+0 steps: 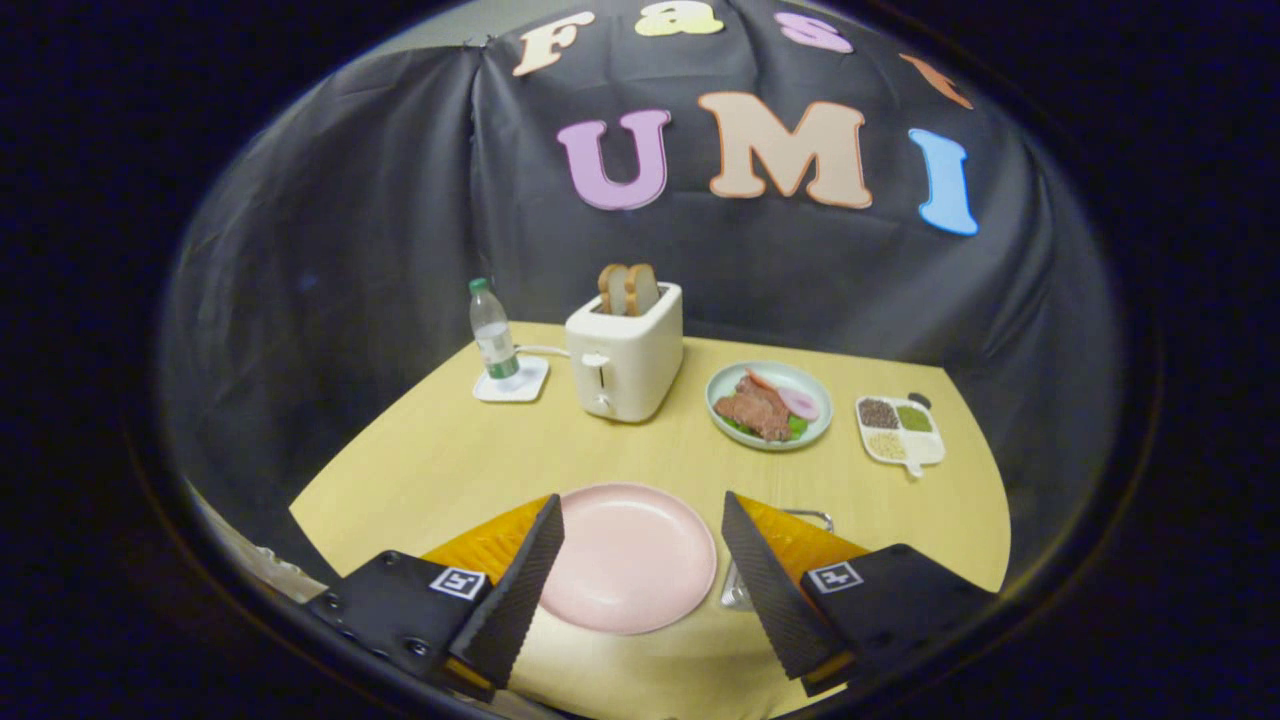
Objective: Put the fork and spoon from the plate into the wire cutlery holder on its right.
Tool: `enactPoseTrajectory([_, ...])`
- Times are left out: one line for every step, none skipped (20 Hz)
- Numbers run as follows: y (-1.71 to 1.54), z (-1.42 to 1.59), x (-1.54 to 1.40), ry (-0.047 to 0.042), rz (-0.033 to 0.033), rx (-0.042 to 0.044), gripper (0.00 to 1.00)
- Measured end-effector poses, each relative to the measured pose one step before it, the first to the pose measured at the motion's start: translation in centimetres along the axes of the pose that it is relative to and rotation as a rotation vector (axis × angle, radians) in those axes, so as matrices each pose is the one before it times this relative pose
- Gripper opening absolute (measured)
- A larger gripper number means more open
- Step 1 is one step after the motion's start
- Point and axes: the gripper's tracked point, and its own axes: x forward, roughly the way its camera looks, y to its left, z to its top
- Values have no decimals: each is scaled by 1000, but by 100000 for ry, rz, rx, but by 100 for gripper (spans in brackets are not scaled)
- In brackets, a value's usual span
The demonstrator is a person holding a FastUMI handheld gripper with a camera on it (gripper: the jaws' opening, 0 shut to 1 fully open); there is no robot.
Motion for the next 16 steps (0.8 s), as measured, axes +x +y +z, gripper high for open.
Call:
enactPoseTrajectory([507,356,-152,-3098,-881,390,100])
enactPoseTrajectory([386,502,-141,-3113,-667,577,100])
enactPoseTrajectory([199,451,-56,-3255,-1213,89,100])
enactPoseTrajectory([-238,532,-102,-3652,-2264,-667,100])
enactPoseTrajectory([-335,915,-100,-6056,-3213,-1829,100])
enactPoseTrajectory([-622,1019,-5,-6422,-3727,-1818,100])
enactPoseTrajectory([-302,755,-161,-5484,-2950,-866,100])
enactPoseTrajectory([7,371,-132,-3165,-1775,358,100])
enactPoseTrajectory([137,88,-264,-1952,-1140,1097,100])
enactPoseTrajectory([-233,368,-296,-1892,-1648,1559,100])
enactPoseTrajectory([-426,565,-29,-1878,-1528,1976,100])
enactPoseTrajectory([-364,675,3,-2362,-1557,2111,100])
enactPoseTrajectory([-390,481,-178,-1362,-1217,1427,100])
enactPoseTrajectory([-451,349,-33,-415,-369,561,100])
enactPoseTrajectory([-309,235,41,-764,-767,-426,100])
enactPoseTrajectory([-647,331,-30,-523,-1208,-1491,100])
